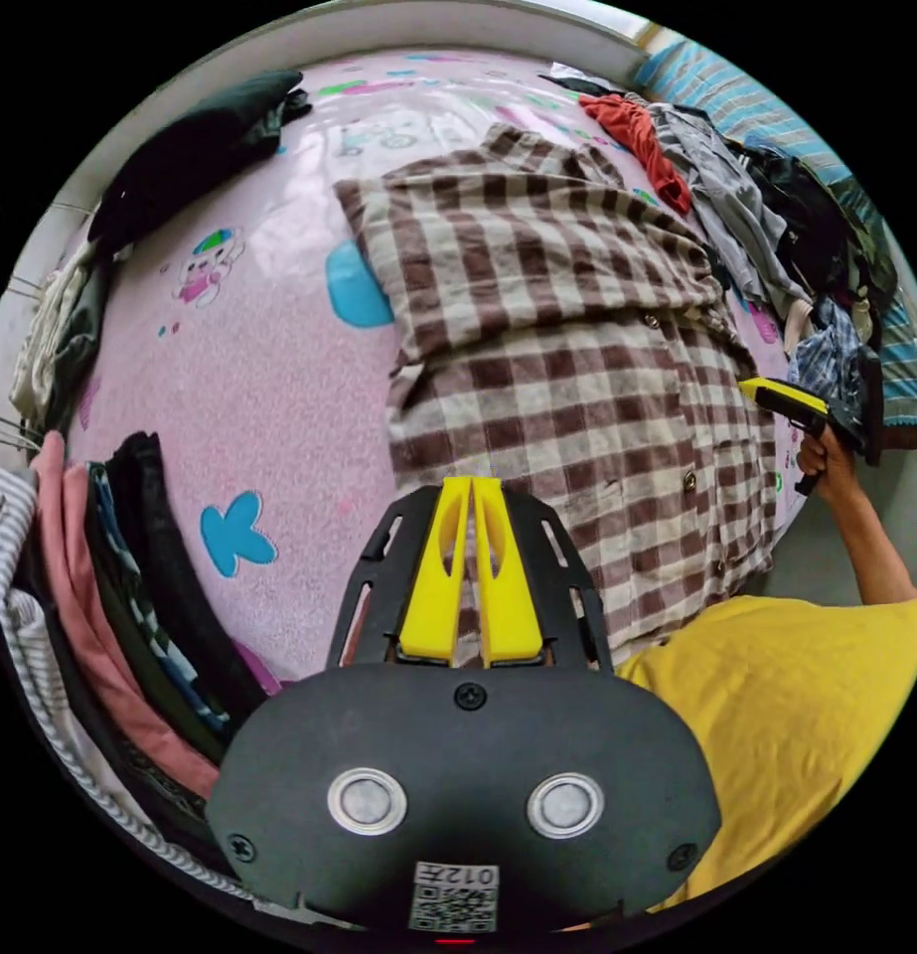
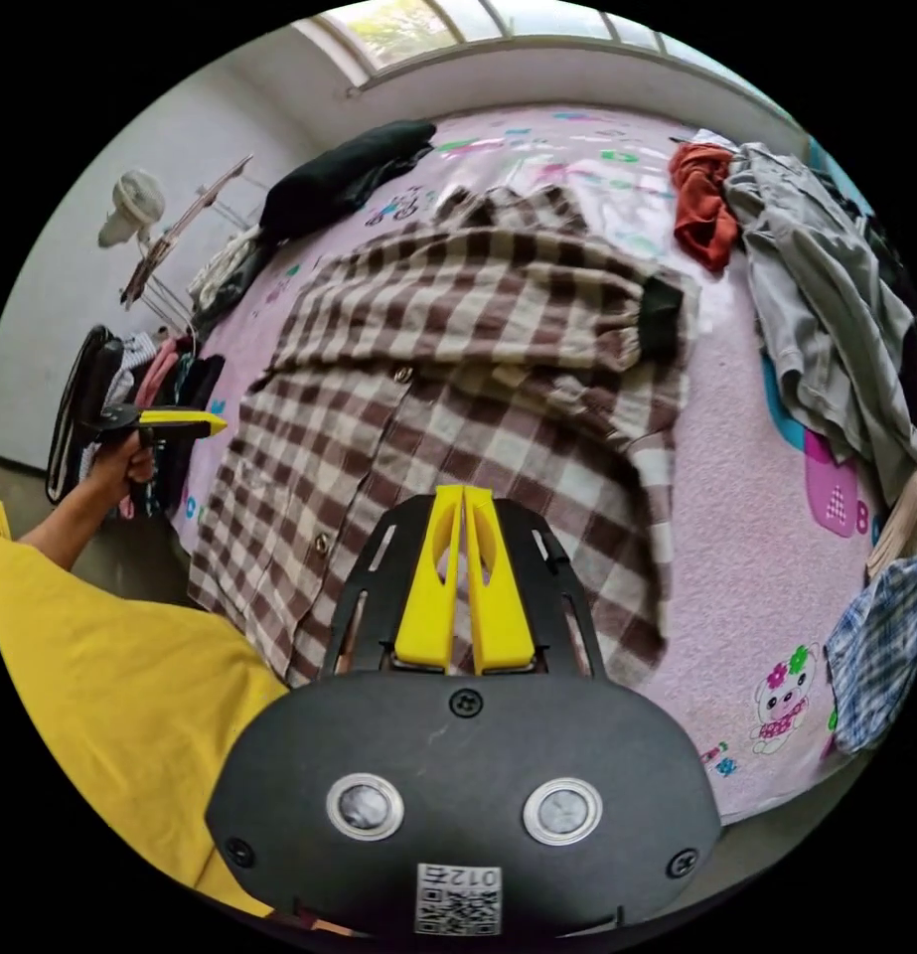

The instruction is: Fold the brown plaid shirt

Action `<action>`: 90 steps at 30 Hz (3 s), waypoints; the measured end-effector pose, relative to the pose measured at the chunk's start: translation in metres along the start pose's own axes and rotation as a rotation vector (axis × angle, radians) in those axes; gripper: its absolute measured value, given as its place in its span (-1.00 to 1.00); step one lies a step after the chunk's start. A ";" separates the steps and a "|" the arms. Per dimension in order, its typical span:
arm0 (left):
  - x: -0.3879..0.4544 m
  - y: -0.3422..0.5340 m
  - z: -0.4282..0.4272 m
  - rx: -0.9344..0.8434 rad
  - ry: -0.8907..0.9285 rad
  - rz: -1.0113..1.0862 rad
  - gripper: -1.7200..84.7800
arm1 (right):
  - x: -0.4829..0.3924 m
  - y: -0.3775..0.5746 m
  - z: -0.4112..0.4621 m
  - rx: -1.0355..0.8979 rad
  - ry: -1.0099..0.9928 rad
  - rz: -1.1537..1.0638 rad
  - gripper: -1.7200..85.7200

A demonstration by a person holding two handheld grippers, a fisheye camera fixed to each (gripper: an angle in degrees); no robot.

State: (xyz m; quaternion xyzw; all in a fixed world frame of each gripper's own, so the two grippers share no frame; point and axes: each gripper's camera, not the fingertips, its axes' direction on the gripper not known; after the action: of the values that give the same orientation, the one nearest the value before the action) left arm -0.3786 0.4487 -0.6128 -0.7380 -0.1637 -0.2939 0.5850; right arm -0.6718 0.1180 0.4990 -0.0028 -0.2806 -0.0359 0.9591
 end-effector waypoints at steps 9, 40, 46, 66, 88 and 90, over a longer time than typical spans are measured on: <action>-0.007 0.070 0.020 -0.036 -0.078 -0.011 -0.95 | -0.066 0.019 0.057 -0.150 0.279 -0.151 -0.96; 0.185 0.231 -0.006 -0.023 0.077 0.433 -0.95 | -0.167 0.168 0.105 -0.195 -0.001 -0.161 -0.96; 0.192 0.255 -0.021 0.006 0.129 0.262 -0.95 | -0.164 0.192 0.106 -0.142 0.005 -0.160 -0.96; 0.344 0.317 -0.103 0.090 0.016 0.421 -0.95 | -0.128 0.339 0.068 0.038 0.082 -0.077 -0.96; 0.496 0.283 -0.107 0.010 0.036 0.639 -0.95 | -0.051 0.410 0.043 0.049 0.078 0.131 -0.96; 0.503 0.273 -0.099 -0.023 0.043 0.643 -0.95 | -0.053 0.402 0.050 0.037 0.012 0.102 -0.96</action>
State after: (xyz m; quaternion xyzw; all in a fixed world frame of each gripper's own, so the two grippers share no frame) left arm 0.1463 0.2310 -0.4941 -0.7520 0.0936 -0.1113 0.6429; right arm -0.7149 0.5237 0.5188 0.0009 -0.2752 0.0182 0.9612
